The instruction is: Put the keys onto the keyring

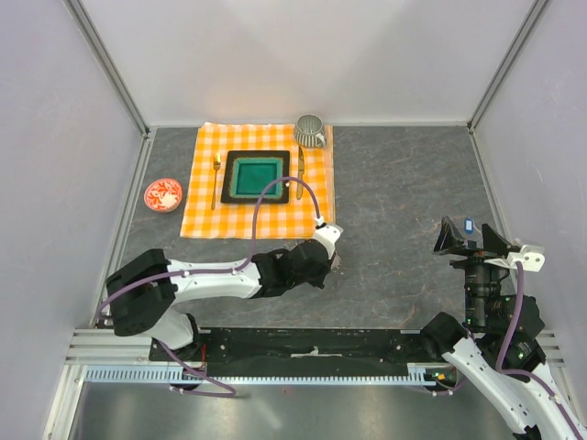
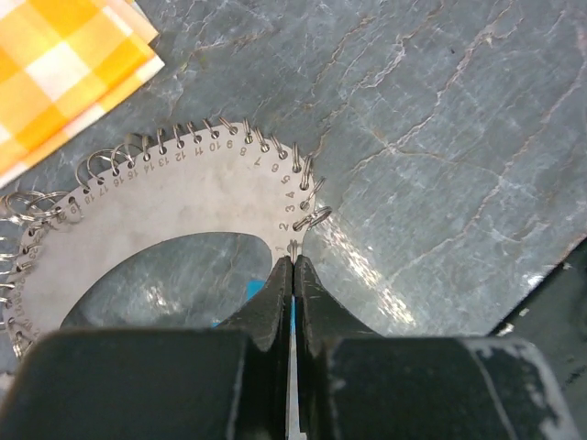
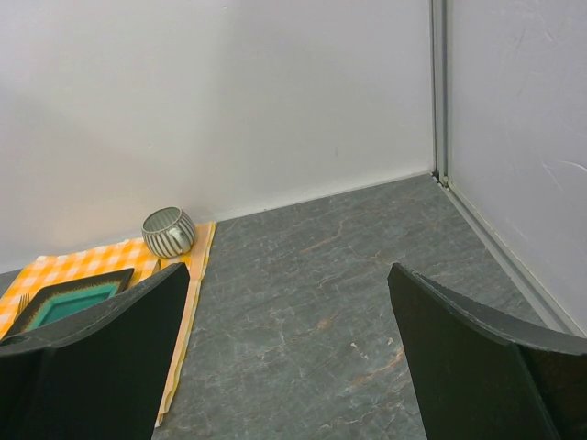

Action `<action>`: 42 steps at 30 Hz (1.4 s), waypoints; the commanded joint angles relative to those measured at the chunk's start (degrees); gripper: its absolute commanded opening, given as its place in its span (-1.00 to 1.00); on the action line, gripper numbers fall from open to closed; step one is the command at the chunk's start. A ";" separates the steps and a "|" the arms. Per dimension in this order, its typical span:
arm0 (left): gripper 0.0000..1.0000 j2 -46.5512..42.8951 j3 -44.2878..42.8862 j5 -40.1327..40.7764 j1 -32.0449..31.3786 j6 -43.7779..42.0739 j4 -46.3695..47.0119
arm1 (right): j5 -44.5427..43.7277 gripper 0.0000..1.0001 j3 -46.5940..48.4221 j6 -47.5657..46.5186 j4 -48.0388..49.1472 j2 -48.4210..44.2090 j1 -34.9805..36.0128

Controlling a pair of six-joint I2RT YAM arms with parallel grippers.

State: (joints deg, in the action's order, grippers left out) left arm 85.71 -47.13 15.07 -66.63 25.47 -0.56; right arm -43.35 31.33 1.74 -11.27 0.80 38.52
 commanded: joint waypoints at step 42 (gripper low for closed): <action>-0.24 16.59 -25.29 -4.70 5.11 12.67 -42.95 | 0.90 0.96 1.63 0.37 0.81 -0.53 0.41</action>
State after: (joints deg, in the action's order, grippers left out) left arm 101.54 -70.89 13.30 -62.33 34.41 -40.27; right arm -43.16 31.33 1.74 -11.27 0.80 38.52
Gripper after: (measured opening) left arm 0.389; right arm 0.982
